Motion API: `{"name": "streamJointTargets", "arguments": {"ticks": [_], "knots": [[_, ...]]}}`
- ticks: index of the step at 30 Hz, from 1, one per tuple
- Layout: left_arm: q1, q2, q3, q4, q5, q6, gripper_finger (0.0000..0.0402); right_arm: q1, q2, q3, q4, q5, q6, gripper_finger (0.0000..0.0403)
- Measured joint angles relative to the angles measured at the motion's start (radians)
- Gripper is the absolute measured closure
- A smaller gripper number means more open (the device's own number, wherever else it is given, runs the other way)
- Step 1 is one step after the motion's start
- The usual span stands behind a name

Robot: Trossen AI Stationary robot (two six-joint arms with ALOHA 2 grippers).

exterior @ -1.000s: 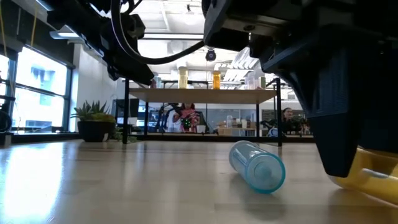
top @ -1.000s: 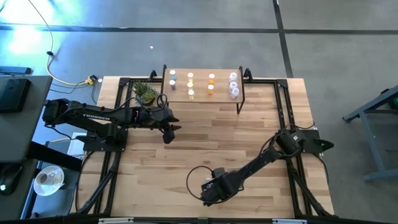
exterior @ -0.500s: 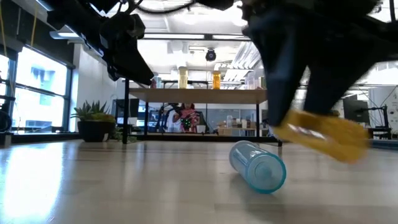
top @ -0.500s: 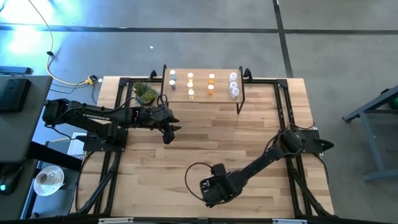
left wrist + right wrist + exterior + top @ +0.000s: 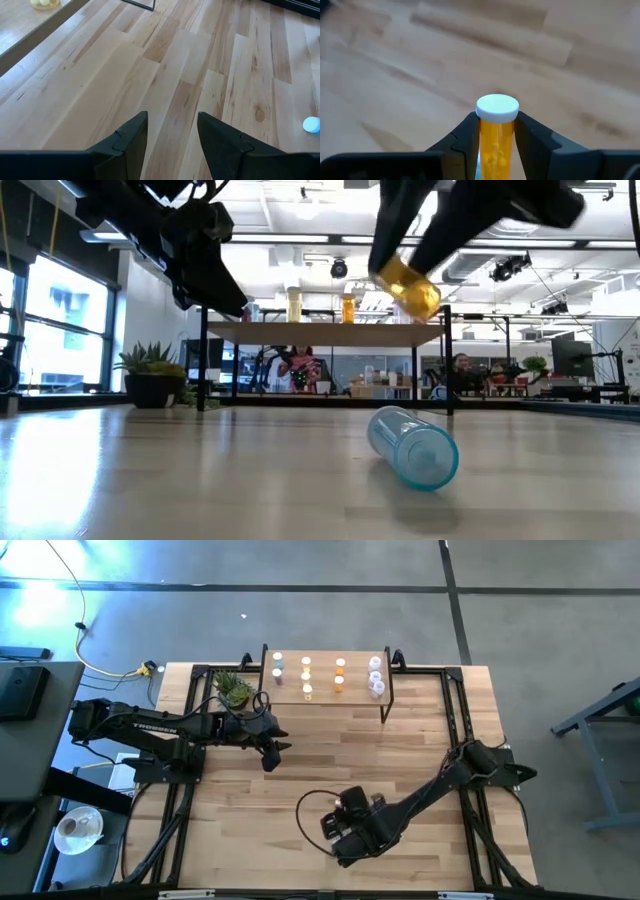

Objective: Pick and place medicine bottles onto shelf by color
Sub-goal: Put the orange pill bottle on the shelf aligned with the orange pill bottles

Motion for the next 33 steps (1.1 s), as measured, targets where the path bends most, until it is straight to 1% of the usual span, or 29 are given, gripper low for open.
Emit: {"name": "streamJointTargets", "arguments": {"ticks": [8,15,18,24,29,33], "knots": [[0.0,0.0,0.0,0.013,0.005,0.0,0.0238,-0.008,-0.078,0.0,-0.062,0.19,-0.085,0.03],[-0.007,0.0,0.0,0.109,0.115,0.024,0.0238,-0.036,-0.146,0.0,-0.058,0.315,-0.264,0.03],[-0.031,0.0,0.0,0.175,0.121,0.034,0.0238,-0.057,-0.172,0.0,-0.049,0.325,-0.349,0.03],[-0.097,0.0,0.0,0.291,0.122,0.142,0.0238,-0.101,-0.21,0.0,0.027,0.328,-0.563,0.03],[-0.144,0.0,0.0,0.34,0.122,0.229,0.0238,-0.137,-0.243,0.0,0.135,0.305,-0.769,0.0299],[-0.171,0.0,0.0,0.416,0.129,0.245,0.0238,-0.167,-0.259,0.001,0.261,0.268,-0.956,0.0299]]}}
